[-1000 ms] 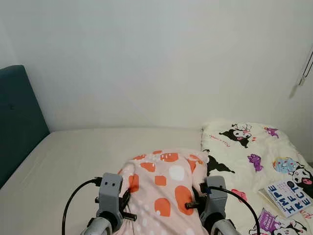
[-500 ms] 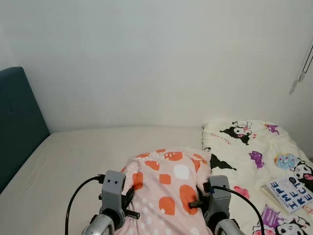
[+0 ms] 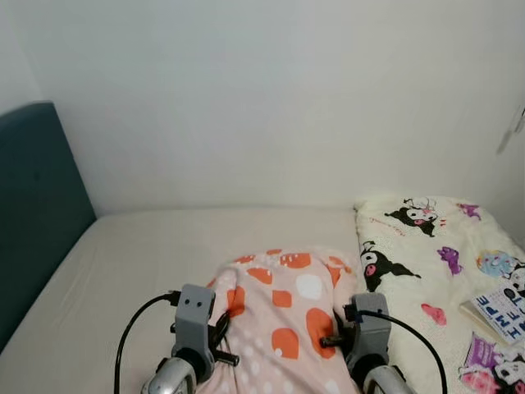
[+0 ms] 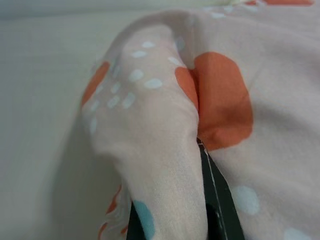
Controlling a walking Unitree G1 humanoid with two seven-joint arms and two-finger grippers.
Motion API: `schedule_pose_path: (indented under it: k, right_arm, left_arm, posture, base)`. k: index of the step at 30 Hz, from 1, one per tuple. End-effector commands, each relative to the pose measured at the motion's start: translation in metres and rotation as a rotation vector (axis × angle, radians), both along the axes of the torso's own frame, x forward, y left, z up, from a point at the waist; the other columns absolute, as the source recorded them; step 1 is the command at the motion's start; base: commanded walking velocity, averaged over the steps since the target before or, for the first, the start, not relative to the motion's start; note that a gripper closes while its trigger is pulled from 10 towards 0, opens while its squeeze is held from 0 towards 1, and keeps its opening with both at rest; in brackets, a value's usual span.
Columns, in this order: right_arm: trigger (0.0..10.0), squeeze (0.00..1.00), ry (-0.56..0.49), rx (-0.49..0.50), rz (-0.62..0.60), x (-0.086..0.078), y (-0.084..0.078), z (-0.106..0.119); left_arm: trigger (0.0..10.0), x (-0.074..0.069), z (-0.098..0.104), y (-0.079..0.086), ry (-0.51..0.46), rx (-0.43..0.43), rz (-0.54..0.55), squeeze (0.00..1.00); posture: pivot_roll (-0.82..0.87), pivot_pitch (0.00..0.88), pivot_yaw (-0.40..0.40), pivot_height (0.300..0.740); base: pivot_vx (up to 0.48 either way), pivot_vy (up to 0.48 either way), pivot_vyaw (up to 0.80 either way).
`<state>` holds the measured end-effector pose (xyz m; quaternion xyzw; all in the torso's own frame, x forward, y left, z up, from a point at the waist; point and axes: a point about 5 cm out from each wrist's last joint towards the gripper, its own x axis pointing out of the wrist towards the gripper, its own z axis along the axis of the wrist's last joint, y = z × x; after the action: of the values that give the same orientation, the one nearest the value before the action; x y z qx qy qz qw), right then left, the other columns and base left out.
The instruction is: Clean up the room
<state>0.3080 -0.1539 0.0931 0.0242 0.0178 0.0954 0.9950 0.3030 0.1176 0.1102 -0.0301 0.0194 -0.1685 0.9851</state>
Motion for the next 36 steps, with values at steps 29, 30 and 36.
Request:
schedule_pose_path:
  k: [29,30,36]
  right_arm:
    - [10.0,0.00,-0.041,0.004,0.004,-0.0001,0.0025,0.0044]
    - [10.0,0.00,-0.041,0.004,0.004,-0.0001,0.0025,0.0044]
    - [10.0,0.00,-0.043,0.006,-0.002,-0.0003,0.0019,0.0044]
  left_arm:
    - [10.0,-0.0015,0.0085,-0.0130,-0.041,0.000,-0.086,0.00]
    - [10.0,-0.0015,0.0085,-0.0130,-0.041,0.000,-0.086,0.00]
    - [10.0,-0.0013,0.0093,-0.0148,-0.046,-0.016,-0.092,0.00]
  posture:
    - [0.00,0.122,0.010,0.724]
    - [0.00,0.122,0.010,0.724]
    - [0.00,0.120,0.014,0.724]
  base:
    - [0.000,0.116,0.00]
    - [0.000,-0.480,0.00]
    - [0.000,-0.320,0.00]
